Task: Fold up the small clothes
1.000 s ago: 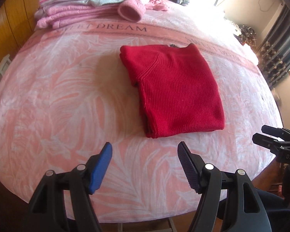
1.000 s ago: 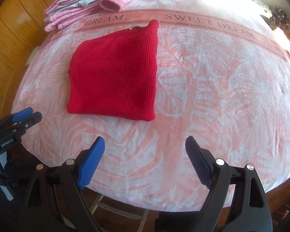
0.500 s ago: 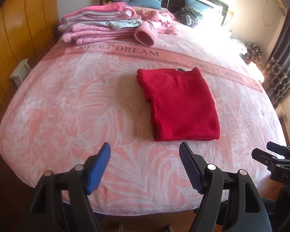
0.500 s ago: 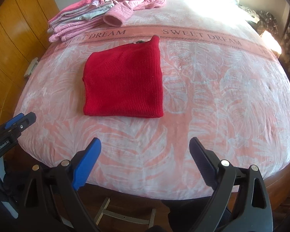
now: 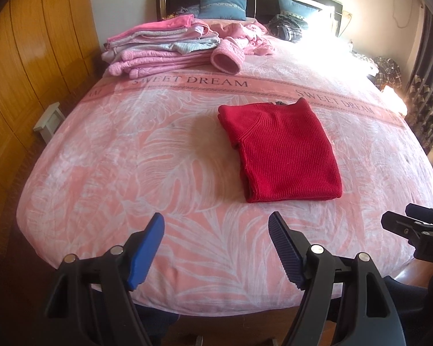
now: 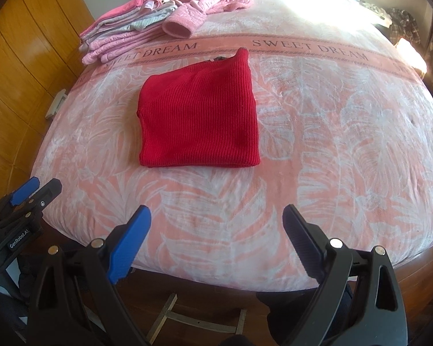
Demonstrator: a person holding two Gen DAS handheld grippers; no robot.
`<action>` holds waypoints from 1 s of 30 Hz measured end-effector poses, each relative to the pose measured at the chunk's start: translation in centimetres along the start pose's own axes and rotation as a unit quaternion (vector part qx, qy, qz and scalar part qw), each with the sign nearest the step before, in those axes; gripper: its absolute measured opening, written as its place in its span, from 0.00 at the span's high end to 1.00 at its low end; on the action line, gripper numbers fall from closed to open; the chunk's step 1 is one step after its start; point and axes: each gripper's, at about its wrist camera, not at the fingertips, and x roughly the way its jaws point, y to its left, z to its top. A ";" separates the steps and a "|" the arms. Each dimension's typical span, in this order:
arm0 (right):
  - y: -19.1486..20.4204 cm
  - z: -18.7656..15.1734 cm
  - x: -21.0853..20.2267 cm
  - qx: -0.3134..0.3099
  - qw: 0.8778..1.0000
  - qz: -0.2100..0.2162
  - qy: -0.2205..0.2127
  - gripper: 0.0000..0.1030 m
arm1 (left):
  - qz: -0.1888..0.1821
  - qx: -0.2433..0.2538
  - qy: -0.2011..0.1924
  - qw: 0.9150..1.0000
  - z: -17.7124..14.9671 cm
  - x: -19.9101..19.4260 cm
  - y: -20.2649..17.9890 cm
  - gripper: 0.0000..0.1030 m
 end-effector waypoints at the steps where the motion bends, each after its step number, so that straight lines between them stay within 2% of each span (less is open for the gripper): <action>1: 0.2 0.0 0.1 -0.002 1.000 -0.001 0.001 0.11 | 0.002 0.002 -0.001 1.000 -0.1 -0.1 -0.1 0.27; 6: 0.7 -0.4 0.6 -0.011 1.000 -0.010 0.005 0.11 | 0.019 0.015 -0.012 1.000 -0.4 -0.3 -0.6 0.26; 13: 0.9 -0.5 1.0 -0.011 1.000 -0.012 0.008 0.11 | 0.030 0.022 -0.005 0.999 -0.8 0.2 -1.0 0.25; 21: 0.9 -0.4 0.9 -0.010 1.000 0.016 0.006 0.11 | 0.027 0.038 0.005 0.999 -1.4 0.6 -1.6 0.25; 24: 1.0 -0.3 0.6 -0.012 1.000 0.007 -0.005 0.11 | 0.025 0.042 0.006 0.999 -1.5 0.7 -1.8 0.25; 30: 0.7 -0.4 1.1 -0.001 1.000 -0.002 0.006 0.09 | 0.025 0.049 0.010 0.998 -1.6 0.9 -2.0 0.24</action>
